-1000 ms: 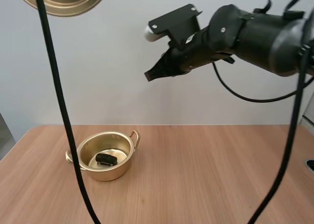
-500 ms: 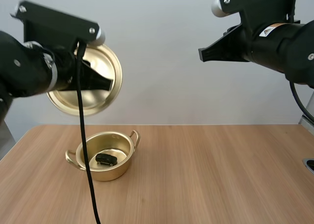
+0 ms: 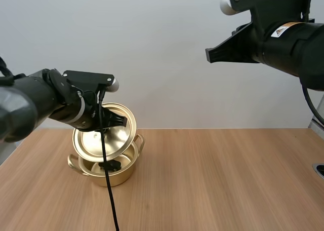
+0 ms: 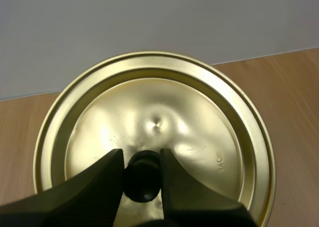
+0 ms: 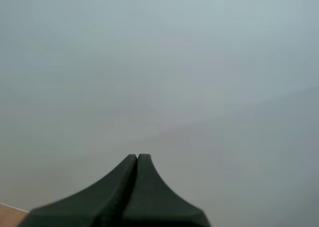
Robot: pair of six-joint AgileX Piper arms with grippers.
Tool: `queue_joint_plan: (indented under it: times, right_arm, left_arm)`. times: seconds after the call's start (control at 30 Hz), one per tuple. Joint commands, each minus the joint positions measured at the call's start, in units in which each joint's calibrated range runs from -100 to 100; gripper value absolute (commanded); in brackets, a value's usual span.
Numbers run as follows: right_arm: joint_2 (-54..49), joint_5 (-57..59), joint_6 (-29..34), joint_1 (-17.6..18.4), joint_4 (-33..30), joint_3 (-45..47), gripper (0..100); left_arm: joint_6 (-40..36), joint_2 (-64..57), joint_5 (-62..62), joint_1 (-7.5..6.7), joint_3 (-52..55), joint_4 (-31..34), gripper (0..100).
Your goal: Open the pot, put the car inside, and close it
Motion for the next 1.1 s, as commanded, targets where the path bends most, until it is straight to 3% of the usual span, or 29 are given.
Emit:
queue_joint_plan:
  times: [0.0,0.37,0.73,0.87,1.0,1.03,1.07]
  right_arm:
    - [0.0,0.3,0.0,-0.1,0.0,0.1,0]
    - [0.0,0.7,0.0,-0.4,0.0,0.1,0]
    - [0.0,2.5,0.0,-0.7,0.0,0.1,0]
    - [0.0,2.7,0.0,-0.7,0.0,0.1,0]
    - [0.0,3.7,0.0,-0.7,0.0,0.1,0]
    - [0.0,3.9,0.0,-0.7,0.1,0.1,0]
    - [0.1,3.9,0.0,-0.7,0.4,0.3,0]
  left_arm:
    - [0.0,4.0,0.0,0.01,0.1,0.0,0]
    - [2.2,16.9,-3.2,0.01,0.1,0.1,0]
    - [4.8,21.6,-3.6,-0.17,0.1,-1.2,4]
    - [7.5,21.6,-3.2,-0.17,0.1,-5.2,34]
    - [9.9,20.5,-4.3,-0.17,0.1,-9.0,86]
    - [9.9,19.6,-5.8,-0.17,0.1,-9.4,96]
    - [9.9,18.3,-7.3,-0.17,0.1,-9.5,100]
